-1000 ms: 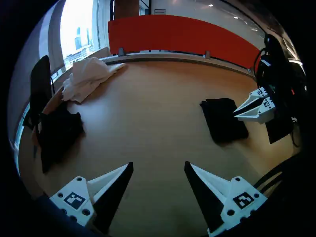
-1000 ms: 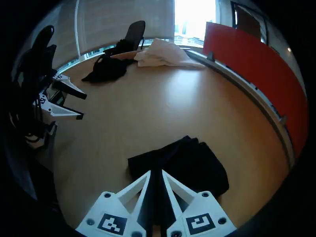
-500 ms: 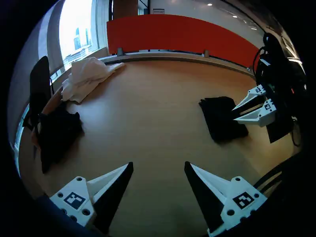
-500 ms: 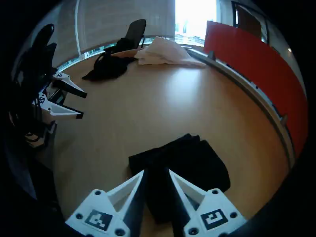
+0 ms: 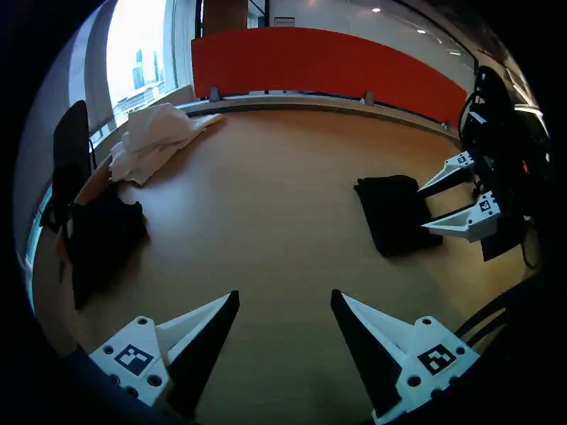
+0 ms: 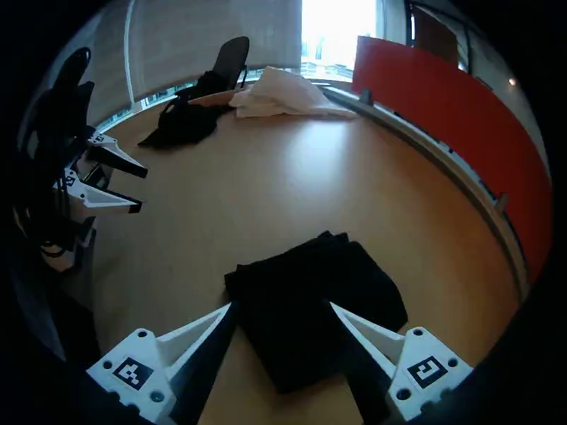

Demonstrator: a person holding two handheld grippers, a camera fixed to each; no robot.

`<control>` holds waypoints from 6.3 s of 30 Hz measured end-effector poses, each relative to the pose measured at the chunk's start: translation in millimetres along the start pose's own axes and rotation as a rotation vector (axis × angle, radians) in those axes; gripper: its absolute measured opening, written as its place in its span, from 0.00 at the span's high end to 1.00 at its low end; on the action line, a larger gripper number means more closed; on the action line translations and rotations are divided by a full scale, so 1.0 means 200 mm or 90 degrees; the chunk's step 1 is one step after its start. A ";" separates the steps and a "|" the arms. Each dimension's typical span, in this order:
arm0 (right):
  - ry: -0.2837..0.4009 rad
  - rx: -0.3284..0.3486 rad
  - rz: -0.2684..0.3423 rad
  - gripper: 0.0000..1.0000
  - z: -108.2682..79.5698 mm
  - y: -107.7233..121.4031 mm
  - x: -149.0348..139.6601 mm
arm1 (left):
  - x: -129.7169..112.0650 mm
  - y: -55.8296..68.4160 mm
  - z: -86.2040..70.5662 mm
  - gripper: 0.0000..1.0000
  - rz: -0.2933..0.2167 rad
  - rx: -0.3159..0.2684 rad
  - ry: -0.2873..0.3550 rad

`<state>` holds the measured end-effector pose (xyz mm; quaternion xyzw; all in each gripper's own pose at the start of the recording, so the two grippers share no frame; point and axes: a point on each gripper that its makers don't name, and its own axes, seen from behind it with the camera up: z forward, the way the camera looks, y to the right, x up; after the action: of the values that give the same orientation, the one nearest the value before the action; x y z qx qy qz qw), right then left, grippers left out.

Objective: Fold towel

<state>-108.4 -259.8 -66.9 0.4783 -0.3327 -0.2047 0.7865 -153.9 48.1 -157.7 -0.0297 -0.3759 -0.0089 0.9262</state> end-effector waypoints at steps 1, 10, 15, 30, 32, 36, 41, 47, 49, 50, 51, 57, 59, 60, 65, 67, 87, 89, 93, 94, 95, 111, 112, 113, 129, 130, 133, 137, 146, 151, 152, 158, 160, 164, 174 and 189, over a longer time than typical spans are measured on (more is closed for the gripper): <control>0.000 -0.002 0.003 0.12 0.00 0.00 0.00 | 0.00 0.00 0.00 0.04 0.000 0.000 0.000; -0.009 -0.021 0.024 0.12 -0.06 0.03 -0.09 | 0.00 0.00 -0.01 0.04 0.001 0.002 0.003; -0.020 -0.034 0.039 0.12 -0.08 0.03 -0.18 | -0.01 0.00 -0.01 0.04 0.000 0.004 0.005; -0.053 -0.061 0.084 0.19 -0.10 0.02 -0.42 | -0.02 0.00 0.00 0.04 -0.001 0.001 0.020; -0.053 -0.069 0.091 0.23 -0.10 0.03 -0.43 | -0.02 0.00 0.00 0.04 0.000 0.000 0.022; -0.052 -0.079 0.102 0.30 -0.09 0.03 -0.45 | -0.02 0.00 0.00 0.04 0.002 0.001 0.022; -0.056 -0.081 0.109 0.38 -0.08 0.03 -0.47 | -0.03 0.00 0.00 0.04 0.007 0.000 0.023; -0.058 -0.094 0.114 0.43 -0.07 0.04 -0.50 | -0.03 -0.01 0.00 0.04 0.010 0.001 0.023; -0.059 -0.096 0.116 0.48 -0.06 0.05 -0.51 | -0.02 -0.01 0.00 0.04 0.012 0.001 0.023; -0.059 -0.097 0.117 0.51 -0.06 0.05 -0.52 | -0.02 -0.01 0.00 0.04 0.012 0.000 0.023; -0.060 -0.097 0.118 0.53 -0.06 0.04 -0.52 | -0.02 -0.01 0.00 0.04 0.013 0.000 0.023; -0.059 -0.092 0.122 0.74 -0.06 0.03 -0.52 | -0.02 -0.01 -0.01 0.04 0.014 -0.001 0.024; -0.058 -0.091 0.123 0.80 -0.05 0.02 -0.52 | -0.02 -0.01 -0.01 0.04 0.014 -0.001 0.024; -0.058 -0.091 0.124 0.83 -0.05 0.02 -0.52 | -0.02 0.00 -0.01 0.04 0.014 -0.002 0.024; -0.059 -0.095 0.130 0.93 -0.06 0.03 -0.52 | -0.02 -0.01 -0.01 0.04 0.014 -0.002 0.026; -0.057 -0.096 0.130 0.94 -0.07 0.03 -0.51 | -0.02 -0.01 -0.01 0.04 0.014 -0.003 0.027; 0.023 -0.133 0.068 0.94 -0.31 0.20 0.04 | 0.06 0.01 -0.01 0.04 0.014 -0.021 0.050; 0.035 -0.138 0.058 0.94 -0.35 0.23 0.11 | 0.07 0.01 -0.01 0.04 0.016 -0.021 0.053; 0.058 -0.148 0.038 0.94 -0.42 0.27 0.24 | 0.10 0.01 -0.02 0.04 0.018 -0.023 0.059; 0.065 -0.151 0.035 0.94 -0.44 0.28 0.27 | 0.11 0.01 -0.02 0.04 0.018 -0.023 0.061; 0.072 -0.154 0.033 0.94 -0.46 0.29 0.30 | 0.11 0.01 -0.02 0.04 0.018 -0.023 0.062; 0.116 -0.184 0.069 0.94 -0.72 0.44 0.43 | 0.17 0.05 -0.01 0.04 0.025 -0.043 0.071; 0.116 -0.187 0.073 0.94 -0.73 0.46 0.42 | 0.17 0.05 0.00 0.04 0.025 -0.044 0.072; 0.117 -0.190 0.077 0.94 -0.75 0.47 0.41 | 0.18 0.05 0.00 0.04 0.025 -0.044 0.072; 0.110 -0.242 0.144 0.94 -1.05 0.75 0.22 | 0.21 0.07 0.03 0.04 0.032 -0.047 0.072; 0.107 -0.246 0.147 0.94 -1.07 0.76 0.20 | 0.21 0.07 0.04 0.04 0.032 -0.047 0.072; 0.101 -0.256 0.153 0.94 -1.12 0.82 0.15 | 0.22 0.07 0.04 0.04 0.033 -0.046 0.071; 0.093 -0.267 0.162 0.94 -1.19 0.89 0.08 | 0.22 0.07 0.04 0.04 0.035 -0.043 0.068; 0.080 -0.292 0.186 0.94 -1.31 1.04 -0.04 | 0.23 0.09 0.06 0.04 0.040 -0.043 0.063; 0.067 -0.310 0.195 0.94 -1.37 1.12 -0.12 | 0.24 0.11 0.06 0.04 0.045 -0.044 0.062; 0.065 -0.312 0.197 0.94 -1.38 1.14 -0.13 | 0.24 0.12 0.06 0.04 0.046 -0.045 0.062; 0.053 -0.330 0.209 0.94 -1.44 1.22 -0.22 | 0.24 0.13 0.06 0.04 0.051 -0.043 0.059; 0.049 -0.335 0.214 0.94 -1.46 1.25 -0.25 | 0.24 0.13 0.06 0.04 0.053 -0.042 0.058; 0.039 -0.346 0.222 0.94 -1.50 1.30 -0.30 | 0.24 0.13 0.06 0.04 0.056 -0.039 0.056; 0.027 -0.364 0.239 0.94 -1.58 1.39 -0.40 | 0.24 0.16 0.07 0.04 0.065 -0.040 0.053; 0.014 -0.377 0.259 0.94 -1.67 1.42 -0.53 | 0.26 0.22 0.07 0.04 0.075 -0.047 0.050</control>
<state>60.3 143.9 42.8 0.1555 -0.3389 -0.1266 0.9192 -123.5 92.5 -113.7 -0.0855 -0.3360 0.0307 0.9375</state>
